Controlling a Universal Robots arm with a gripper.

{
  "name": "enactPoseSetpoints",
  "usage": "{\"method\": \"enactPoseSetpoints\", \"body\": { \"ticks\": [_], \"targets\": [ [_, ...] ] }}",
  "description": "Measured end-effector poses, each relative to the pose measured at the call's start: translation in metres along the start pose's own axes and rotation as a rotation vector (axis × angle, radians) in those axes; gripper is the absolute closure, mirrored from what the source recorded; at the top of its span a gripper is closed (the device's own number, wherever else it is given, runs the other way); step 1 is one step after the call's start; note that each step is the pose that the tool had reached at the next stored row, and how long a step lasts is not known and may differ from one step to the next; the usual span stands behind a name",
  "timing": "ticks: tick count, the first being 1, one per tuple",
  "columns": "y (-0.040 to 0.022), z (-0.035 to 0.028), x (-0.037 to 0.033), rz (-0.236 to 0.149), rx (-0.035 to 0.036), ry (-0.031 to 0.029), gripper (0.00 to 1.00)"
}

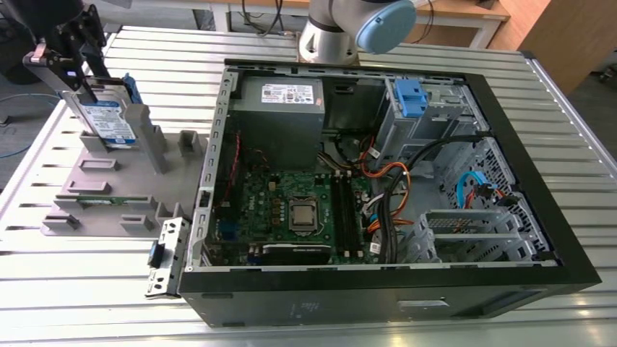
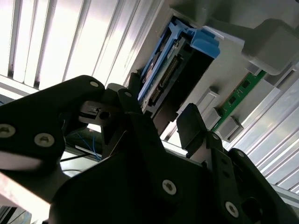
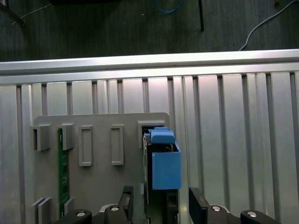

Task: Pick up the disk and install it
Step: 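Pick up the disk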

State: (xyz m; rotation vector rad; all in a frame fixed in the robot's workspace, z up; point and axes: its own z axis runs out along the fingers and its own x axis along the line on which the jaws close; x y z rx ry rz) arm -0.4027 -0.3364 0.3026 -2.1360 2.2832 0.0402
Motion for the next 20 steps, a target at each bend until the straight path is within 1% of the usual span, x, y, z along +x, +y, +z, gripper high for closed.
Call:
{"method": "enactPoseSetpoints", "body": {
  "ticks": [6, 7, 9, 11, 12, 20],
  "targets": [
    [0.0000, 0.0000, 0.0000, 0.000, 0.0001, 0.0000, 0.42],
    [0.0000, 0.0000, 0.0000, 0.000, 0.0001, 0.0000, 0.43],
    [0.0000, 0.0000, 0.0000, 0.000, 0.0001, -0.0001, 0.55],
    [0.0000, 0.0000, 0.0000, 0.000, 0.0001, 0.0000, 0.55],
    [0.0000, 0.0001, 0.0000, 0.000, 0.0001, -0.0001, 0.62],
    [0.0000, 0.0000, 0.0000, 0.000, 0.0001, 0.0000, 0.62]
  ]
}}
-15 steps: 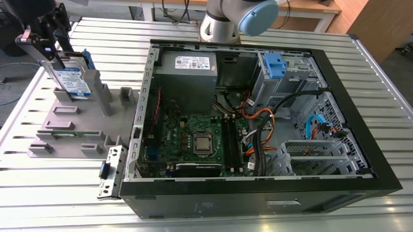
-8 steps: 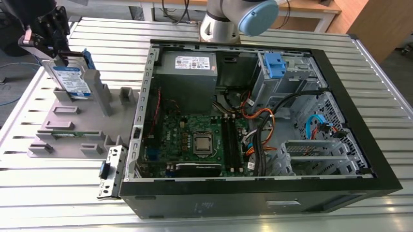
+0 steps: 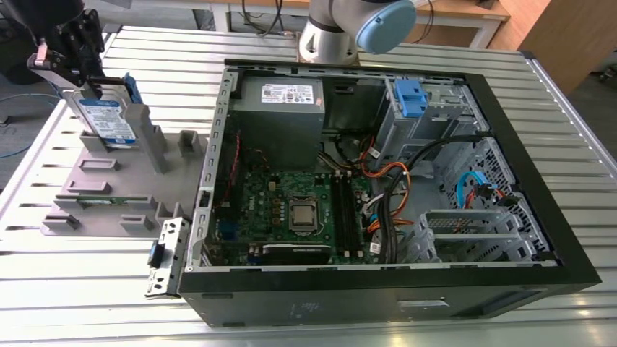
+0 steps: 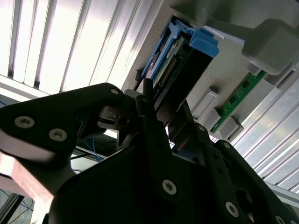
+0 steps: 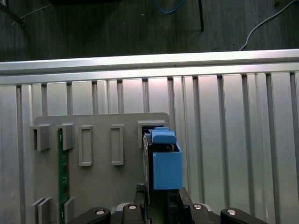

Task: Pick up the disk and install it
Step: 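Pick up the disk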

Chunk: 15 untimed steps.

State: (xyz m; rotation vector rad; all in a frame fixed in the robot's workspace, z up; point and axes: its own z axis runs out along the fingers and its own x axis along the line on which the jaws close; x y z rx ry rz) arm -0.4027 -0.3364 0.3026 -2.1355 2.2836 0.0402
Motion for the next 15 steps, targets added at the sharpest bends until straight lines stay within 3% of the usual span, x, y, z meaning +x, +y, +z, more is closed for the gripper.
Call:
{"method": "enactPoseSetpoints", "body": {
  "ticks": [15],
  "targets": [
    [0.0000, 0.0000, 0.0000, -0.013, -0.0004, 0.0001, 0.62]
  ]
}}
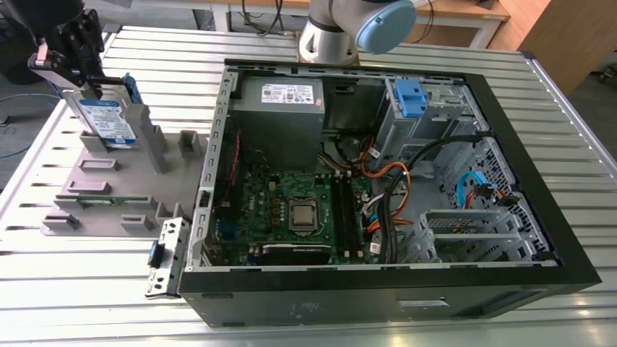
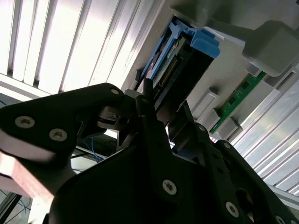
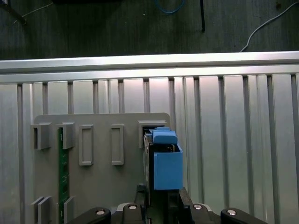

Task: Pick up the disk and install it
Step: 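Pick up the disk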

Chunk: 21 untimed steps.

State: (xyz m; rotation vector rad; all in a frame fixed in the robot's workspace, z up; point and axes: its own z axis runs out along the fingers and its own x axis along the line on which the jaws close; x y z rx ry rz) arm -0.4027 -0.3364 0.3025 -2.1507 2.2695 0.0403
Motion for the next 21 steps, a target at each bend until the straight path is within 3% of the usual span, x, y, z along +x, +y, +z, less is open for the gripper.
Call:
{"method": "enactPoseSetpoints", "body": {
  "ticks": [21],
  "targets": [
    [0.0000, 0.0001, 0.0000, -0.024, -0.0007, 0.0002, 0.65]
  ]
}}
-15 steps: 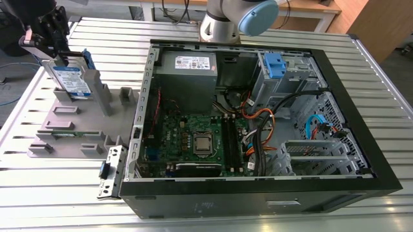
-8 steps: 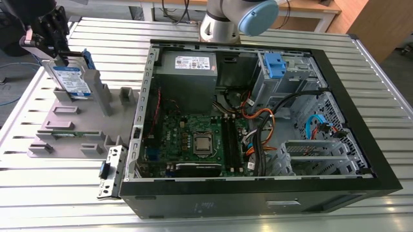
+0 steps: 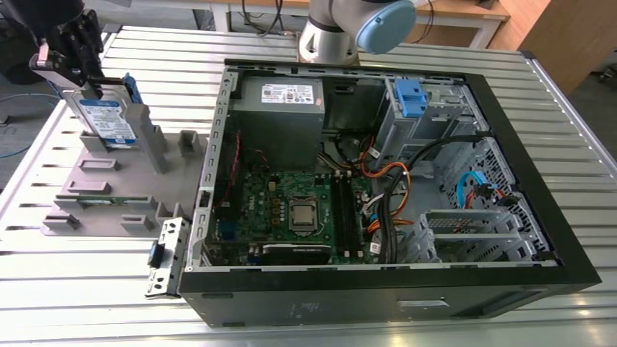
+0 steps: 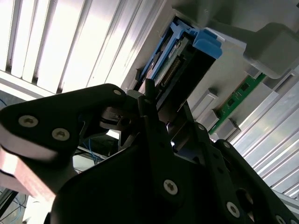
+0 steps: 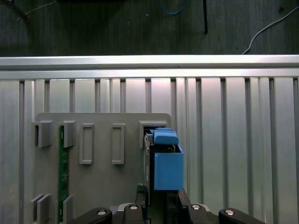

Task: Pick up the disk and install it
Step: 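Pick up the disk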

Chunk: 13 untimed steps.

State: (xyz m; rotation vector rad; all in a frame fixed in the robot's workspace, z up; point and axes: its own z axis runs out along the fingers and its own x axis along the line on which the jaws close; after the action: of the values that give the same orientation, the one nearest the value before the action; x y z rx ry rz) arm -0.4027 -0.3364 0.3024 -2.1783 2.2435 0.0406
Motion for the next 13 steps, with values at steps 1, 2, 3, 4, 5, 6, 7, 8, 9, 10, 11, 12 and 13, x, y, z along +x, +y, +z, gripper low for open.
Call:
{"method": "enactPoseSetpoints", "body": {
  "ticks": [1, 2, 3, 4, 5, 6, 7, 8, 9, 10, 11, 12, 13],
  "targets": [
    [0.0000, 0.0000, 0.0000, 0.000, 0.0000, 0.0000, 0.65],
    [0.0000, 0.0000, 0.0000, 0.000, 0.0000, 0.0000, 0.65],
    [0.0000, 0.0000, 0.0000, 0.000, 0.0000, 0.0000, 0.65],
    [0.0000, 0.0000, 0.0000, 0.000, 0.0000, 0.0000, 0.65],
    [0.0000, 0.0000, 0.0000, 0.000, 0.0003, -0.0002, 0.65],
    [0.0000, -0.0003, 0.0000, 0.000, 0.0003, -0.0002, 0.65],
    [0.0000, -0.0010, -0.0001, 0.000, 0.0000, -0.0001, 0.65],
    [0.0000, -0.0019, -0.0001, 0.000, 0.0001, -0.0001, 0.65],
    [0.0000, -0.0031, -0.0001, 0.000, 0.0000, 0.0000, 0.65],
    [0.0000, -0.0040, -0.0001, 0.000, 0.0000, 0.0000, 0.65],
    [0.0000, -0.0046, -0.0001, 0.000, 0.0001, 0.0000, 0.65],
    [0.0001, -0.0051, -0.0002, 0.000, 0.0001, -0.0001, 0.65],
    [0.0001, -0.0059, -0.0002, 0.000, 0.0000, 0.0000, 0.65]
  ]
}}
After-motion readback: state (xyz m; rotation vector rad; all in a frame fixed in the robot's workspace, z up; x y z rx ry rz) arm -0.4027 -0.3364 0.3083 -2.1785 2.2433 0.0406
